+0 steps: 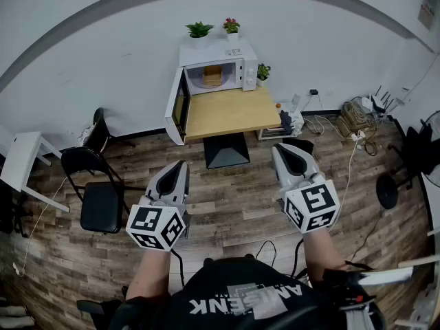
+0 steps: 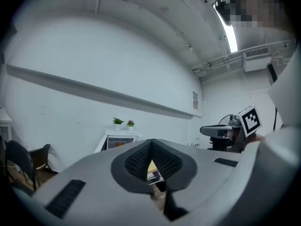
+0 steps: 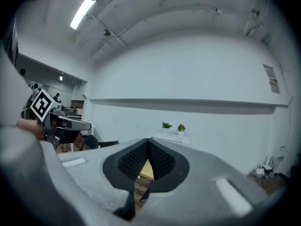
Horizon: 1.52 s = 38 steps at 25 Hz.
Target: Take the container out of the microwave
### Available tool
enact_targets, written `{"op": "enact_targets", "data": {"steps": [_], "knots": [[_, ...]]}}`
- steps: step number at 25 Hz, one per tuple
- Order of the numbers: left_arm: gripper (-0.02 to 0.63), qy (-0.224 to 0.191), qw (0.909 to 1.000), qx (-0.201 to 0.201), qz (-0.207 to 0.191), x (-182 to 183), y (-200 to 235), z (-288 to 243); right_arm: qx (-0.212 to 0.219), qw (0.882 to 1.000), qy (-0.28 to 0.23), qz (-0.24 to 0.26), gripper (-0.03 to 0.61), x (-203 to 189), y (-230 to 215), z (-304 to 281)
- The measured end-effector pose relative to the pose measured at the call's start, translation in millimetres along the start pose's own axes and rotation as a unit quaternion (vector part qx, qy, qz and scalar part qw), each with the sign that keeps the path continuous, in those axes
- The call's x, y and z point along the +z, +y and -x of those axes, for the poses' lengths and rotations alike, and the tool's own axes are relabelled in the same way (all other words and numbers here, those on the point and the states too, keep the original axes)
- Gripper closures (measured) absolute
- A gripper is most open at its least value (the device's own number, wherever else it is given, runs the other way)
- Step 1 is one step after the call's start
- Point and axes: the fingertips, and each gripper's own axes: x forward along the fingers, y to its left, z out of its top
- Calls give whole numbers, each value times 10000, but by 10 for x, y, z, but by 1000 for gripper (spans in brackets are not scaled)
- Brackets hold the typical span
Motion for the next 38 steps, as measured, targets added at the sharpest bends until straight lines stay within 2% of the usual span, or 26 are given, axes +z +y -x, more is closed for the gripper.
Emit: {"op": "enact_targets", "data": {"steps": [9,18,22,27,31,35,38], "knots": [[612,-22,10000,59,-7,-18,-230,-21,-39,9999,-135,18,572,30,-183,147],[612,-63,9999,135,-89,-61,-511,-100,182,9996,-146,131,572,-20,-346,358],[612,4,9994,167,-298,-116,-712,-198,310,9994,-142,93,572,-111,-467,485],[612,67,9995,191,-245,-210,-878,-272,490,9987,-121,106,572,-228,-582,538],[612,50,9993,229,-292,-233,-835,-333,472,9987,-184,11,572,-262,-654,437],[612,-92,9994,259,-191,-177,-586,-540,459,9988,-172,91,572,-256,-684,159],[612,-115,9997,134,-190,-138,-385,-742,391,9991,-153,97,572,-245,-695,-95]]}}
